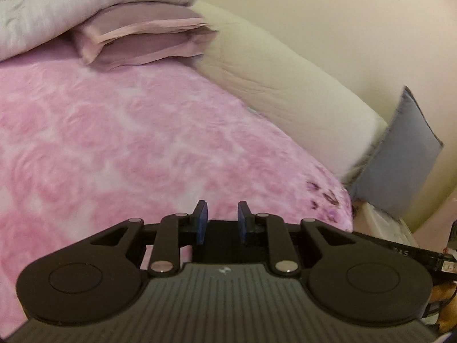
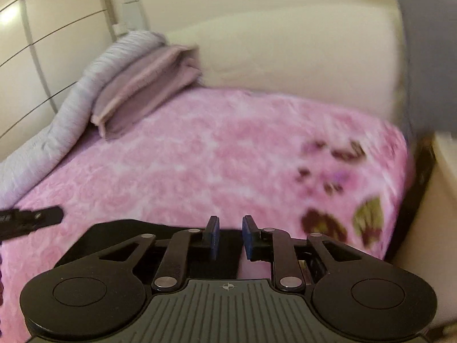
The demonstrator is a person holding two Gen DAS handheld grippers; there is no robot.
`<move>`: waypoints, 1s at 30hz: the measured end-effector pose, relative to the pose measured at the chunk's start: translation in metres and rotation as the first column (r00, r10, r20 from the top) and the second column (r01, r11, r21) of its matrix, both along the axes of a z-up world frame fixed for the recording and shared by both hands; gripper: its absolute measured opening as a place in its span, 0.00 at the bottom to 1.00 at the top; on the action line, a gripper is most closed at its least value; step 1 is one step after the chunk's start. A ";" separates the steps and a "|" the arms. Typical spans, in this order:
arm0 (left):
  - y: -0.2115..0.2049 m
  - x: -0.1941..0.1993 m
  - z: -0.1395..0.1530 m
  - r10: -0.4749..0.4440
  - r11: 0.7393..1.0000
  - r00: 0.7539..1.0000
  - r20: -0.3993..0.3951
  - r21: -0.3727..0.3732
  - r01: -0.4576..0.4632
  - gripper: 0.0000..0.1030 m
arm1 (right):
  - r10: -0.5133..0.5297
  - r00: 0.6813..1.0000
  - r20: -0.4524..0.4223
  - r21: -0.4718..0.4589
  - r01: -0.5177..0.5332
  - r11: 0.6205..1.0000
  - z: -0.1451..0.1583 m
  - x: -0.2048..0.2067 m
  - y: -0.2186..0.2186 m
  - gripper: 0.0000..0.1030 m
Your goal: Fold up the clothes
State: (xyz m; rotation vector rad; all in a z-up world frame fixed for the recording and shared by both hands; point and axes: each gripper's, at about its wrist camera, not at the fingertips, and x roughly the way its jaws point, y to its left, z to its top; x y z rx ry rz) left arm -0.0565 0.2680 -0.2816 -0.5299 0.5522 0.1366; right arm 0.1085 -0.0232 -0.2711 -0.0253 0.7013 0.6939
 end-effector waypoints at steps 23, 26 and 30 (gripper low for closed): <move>-0.062 -0.059 -0.002 0.052 0.986 0.996 -0.071 0.161 -0.041 0.09 | 0.001 1.000 0.010 -0.038 -0.001 0.999 0.001 -0.074 -0.041 0.21; -0.087 -0.088 -0.007 0.080 0.983 0.994 -0.078 0.169 -0.066 0.09 | 0.022 1.000 0.006 -0.026 -0.022 0.999 -0.001 -0.114 -0.056 0.21; -0.108 -0.101 -0.034 0.105 0.985 0.983 -0.152 0.151 -0.082 0.10 | 0.043 0.998 -0.034 -0.143 -0.048 0.989 -0.037 -0.142 -0.052 0.21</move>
